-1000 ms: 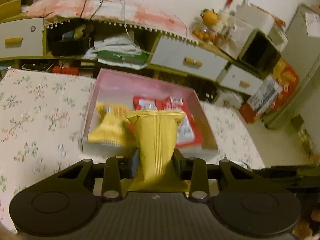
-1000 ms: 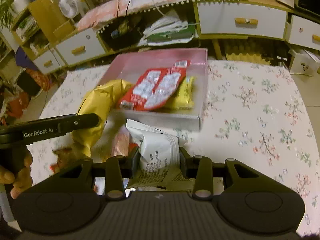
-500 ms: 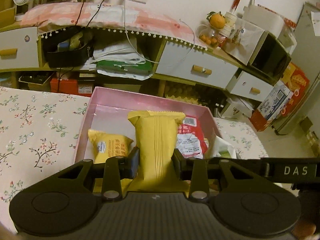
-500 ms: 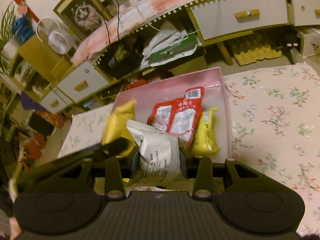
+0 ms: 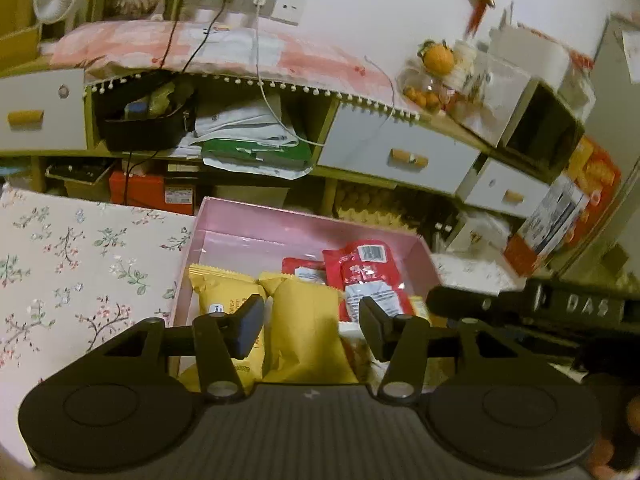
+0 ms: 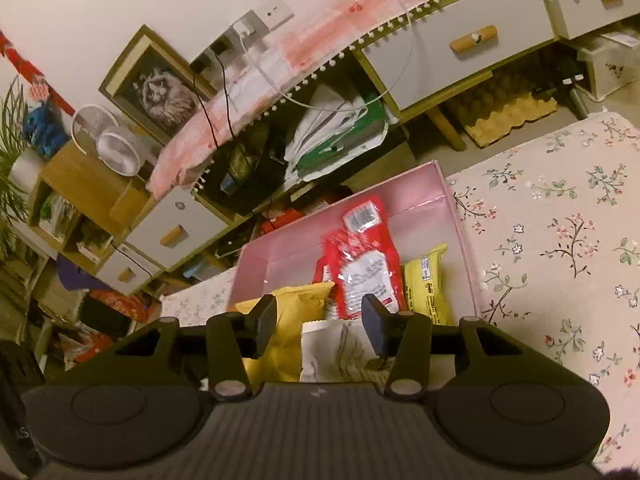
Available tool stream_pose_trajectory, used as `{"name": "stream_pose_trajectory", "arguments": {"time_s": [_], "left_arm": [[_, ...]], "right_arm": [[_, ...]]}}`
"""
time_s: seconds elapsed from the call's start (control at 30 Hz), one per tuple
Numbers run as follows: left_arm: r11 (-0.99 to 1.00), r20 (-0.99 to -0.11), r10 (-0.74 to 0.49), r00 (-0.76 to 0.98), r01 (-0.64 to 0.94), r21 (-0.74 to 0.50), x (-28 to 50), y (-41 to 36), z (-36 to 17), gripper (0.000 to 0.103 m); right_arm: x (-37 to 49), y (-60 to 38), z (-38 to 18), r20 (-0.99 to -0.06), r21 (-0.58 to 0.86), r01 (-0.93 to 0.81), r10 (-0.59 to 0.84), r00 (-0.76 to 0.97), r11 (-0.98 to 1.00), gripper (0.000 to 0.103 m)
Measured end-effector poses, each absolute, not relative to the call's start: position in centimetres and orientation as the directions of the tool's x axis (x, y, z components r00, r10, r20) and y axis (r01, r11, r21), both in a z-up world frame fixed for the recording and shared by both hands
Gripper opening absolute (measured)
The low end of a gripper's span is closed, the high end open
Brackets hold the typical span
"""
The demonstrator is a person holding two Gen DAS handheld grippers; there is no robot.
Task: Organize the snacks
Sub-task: 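Place the yellow packet and white pack into the pink box with both grippers, then reach both grippers back toward the remaining snacks on the table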
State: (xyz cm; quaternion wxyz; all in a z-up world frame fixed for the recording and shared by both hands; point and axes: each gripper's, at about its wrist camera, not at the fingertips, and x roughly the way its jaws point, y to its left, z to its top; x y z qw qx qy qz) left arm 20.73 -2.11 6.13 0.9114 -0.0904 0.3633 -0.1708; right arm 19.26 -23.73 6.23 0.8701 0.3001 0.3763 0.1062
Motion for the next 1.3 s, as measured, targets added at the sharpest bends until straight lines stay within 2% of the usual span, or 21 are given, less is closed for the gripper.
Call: {"name": "stream_pose_trajectory", "arguments": {"time_s": [0.3,0.53,0.73,0.97,1.2,1.3], "left_arm": [[0.924,-0.674,-0.371,0.639,0.182,-0.336,18.6,0.5,7.6,0.062],[0.941,-0.715,-0.333,0.614,0.163,-0.298,15.5,2.9,8.1,0.066],[0.951,-0.738,-0.303,0.603,0.146,-0.272,12.8,4.5,7.7,0.069],[0.952,-0.766,-0.302,0.568,0.217,-0.214,10.1,4.1,6.3,0.069],[0.9,-0.758,-0.404,0.511,0.371,-0.23,7.3,1.8,5.7,0.069],[0.864,-0.763,-0.433,0.48,0.463,-0.199,6.2,-0.1,5.2,0.074]], "right_arm": [[17.7,-22.8,8.0,-0.681,0.481,0.03,0.352,0.642,0.876,0.044],[14.1,-21.9,10.1,-0.717,0.35,-0.049,0.302,0.629,0.935,0.046],[11.8,-22.2,11.0,-0.715,0.364,-0.063,0.322,0.621,0.929,0.047],[9.6,-21.0,10.2,-0.756,0.322,-0.12,0.331,0.565,0.939,0.048],[7.8,-21.1,9.2,-0.792,0.292,-0.145,0.324,0.517,0.945,0.049],[7.0,-21.3,8.6,-0.803,0.294,-0.147,0.327,0.498,0.944,0.051]]}}
